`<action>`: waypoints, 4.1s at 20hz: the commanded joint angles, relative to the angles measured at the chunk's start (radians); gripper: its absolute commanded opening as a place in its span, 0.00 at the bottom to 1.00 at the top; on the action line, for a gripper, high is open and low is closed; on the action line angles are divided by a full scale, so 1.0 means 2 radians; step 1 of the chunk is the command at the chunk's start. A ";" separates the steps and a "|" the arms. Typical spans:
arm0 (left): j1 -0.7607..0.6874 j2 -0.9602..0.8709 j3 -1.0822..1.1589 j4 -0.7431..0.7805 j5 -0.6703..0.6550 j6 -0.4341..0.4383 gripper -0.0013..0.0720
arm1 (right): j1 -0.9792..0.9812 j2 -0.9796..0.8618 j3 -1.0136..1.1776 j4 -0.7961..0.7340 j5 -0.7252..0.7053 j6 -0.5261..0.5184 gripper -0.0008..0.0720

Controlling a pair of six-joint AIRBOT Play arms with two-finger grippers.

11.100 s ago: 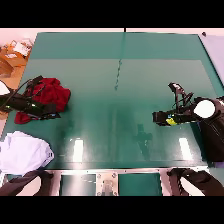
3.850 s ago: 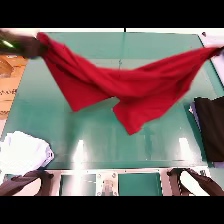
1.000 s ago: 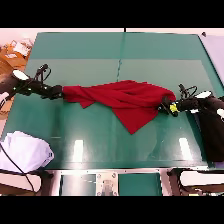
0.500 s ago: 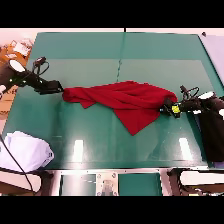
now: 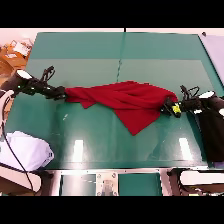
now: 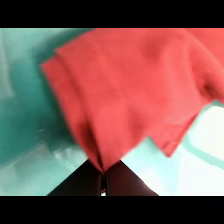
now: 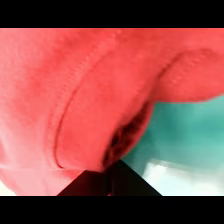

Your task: Fold the shirts.

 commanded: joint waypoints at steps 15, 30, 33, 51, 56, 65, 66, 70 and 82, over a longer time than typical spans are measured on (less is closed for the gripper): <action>0.010 0.435 0.370 0.087 0.036 -0.122 0.05 | -0.033 0.347 0.504 0.042 -0.046 0.093 0.04; 0.010 0.297 0.255 -0.024 -0.027 -0.087 0.05 | -0.021 0.292 0.370 0.000 -0.059 0.073 0.04; -0.002 0.194 0.187 -0.072 -0.029 -0.047 0.05 | 0.013 0.218 0.250 0.000 -0.089 0.030 0.04; -0.021 -0.070 0.232 -0.091 0.109 -0.072 0.05 | 0.023 -0.181 0.433 0.109 -0.117 0.006 0.04; -0.021 -0.070 0.252 -0.103 0.122 -0.059 0.05 | 0.023 -0.182 0.441 0.109 -0.122 0.006 0.04; -0.021 -0.075 0.218 -0.011 0.009 -0.058 0.05 | 0.010 -0.182 0.439 -0.023 0.012 0.010 0.04; -0.021 -0.077 0.209 0.002 -0.009 -0.058 0.05 | 0.002 -0.181 0.439 -0.034 0.034 0.010 0.04; -0.021 -0.077 0.181 0.040 -0.035 -0.068 0.05 | -0.025 -0.181 0.431 -0.047 0.101 0.009 0.04; -0.034 -0.096 0.158 0.045 -0.007 -0.080 0.05 | -0.023 -0.181 0.330 -0.052 0.092 -0.006 0.04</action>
